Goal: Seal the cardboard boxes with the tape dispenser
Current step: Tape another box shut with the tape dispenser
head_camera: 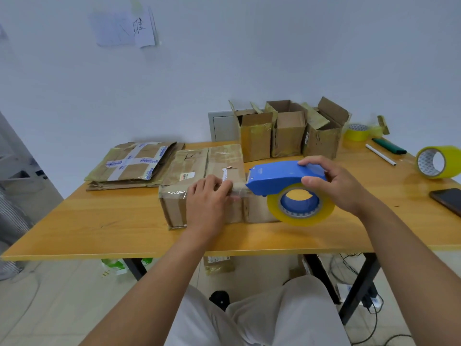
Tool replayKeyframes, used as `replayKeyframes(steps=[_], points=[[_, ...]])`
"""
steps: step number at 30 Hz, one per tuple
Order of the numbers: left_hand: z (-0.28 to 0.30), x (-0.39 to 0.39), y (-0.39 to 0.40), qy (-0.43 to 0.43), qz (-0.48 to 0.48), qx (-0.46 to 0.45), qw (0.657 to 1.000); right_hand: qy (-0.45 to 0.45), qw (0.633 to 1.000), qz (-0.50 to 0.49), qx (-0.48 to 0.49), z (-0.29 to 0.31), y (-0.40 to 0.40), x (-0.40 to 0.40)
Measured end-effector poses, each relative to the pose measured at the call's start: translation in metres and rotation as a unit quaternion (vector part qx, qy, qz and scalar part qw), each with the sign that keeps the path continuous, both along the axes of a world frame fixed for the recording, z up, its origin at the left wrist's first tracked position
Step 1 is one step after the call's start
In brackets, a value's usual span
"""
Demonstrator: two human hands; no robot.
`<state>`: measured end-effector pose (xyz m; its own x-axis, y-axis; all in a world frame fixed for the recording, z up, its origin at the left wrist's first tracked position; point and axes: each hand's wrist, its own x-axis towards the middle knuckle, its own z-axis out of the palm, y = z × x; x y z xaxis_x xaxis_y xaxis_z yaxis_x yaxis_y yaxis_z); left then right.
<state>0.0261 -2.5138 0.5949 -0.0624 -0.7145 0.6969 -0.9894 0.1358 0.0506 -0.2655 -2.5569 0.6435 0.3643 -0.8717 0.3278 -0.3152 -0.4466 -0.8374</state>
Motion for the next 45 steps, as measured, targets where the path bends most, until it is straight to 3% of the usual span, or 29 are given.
replayKeyframes(steps=[8, 16, 21, 26, 38, 45], points=[[0.003, 0.033, 0.009, -0.005, -0.061, 0.014, 0.998, -0.034, 0.999, -0.01, -0.009, -0.027, 0.031, 0.026], [0.002, 0.012, 0.001, -0.021, 0.005, 0.049, 0.999, -0.048, 0.998, -0.025, -0.008, -0.029, 0.029, 0.031], [-0.005, 0.005, -0.002, -0.033, 0.036, 0.025, 0.998, -0.071, 0.997, -0.038, 0.004, -0.028, 0.025, 0.027], [-0.003, -0.001, -0.002, 0.033, 0.014, 0.013, 0.999, -0.058, 0.998, -0.032, 0.004, -0.021, 0.027, 0.024], [-0.003, 0.019, 0.007, 0.003, -0.055, 0.017, 0.998, -0.038, 0.999, 0.001, 0.023, -0.03, 0.027, 0.019], [0.006, 0.02, 0.009, 0.01, -0.039, 0.051, 0.998, -0.012, 1.0, -0.005, 0.025, -0.027, 0.022, -0.007]])
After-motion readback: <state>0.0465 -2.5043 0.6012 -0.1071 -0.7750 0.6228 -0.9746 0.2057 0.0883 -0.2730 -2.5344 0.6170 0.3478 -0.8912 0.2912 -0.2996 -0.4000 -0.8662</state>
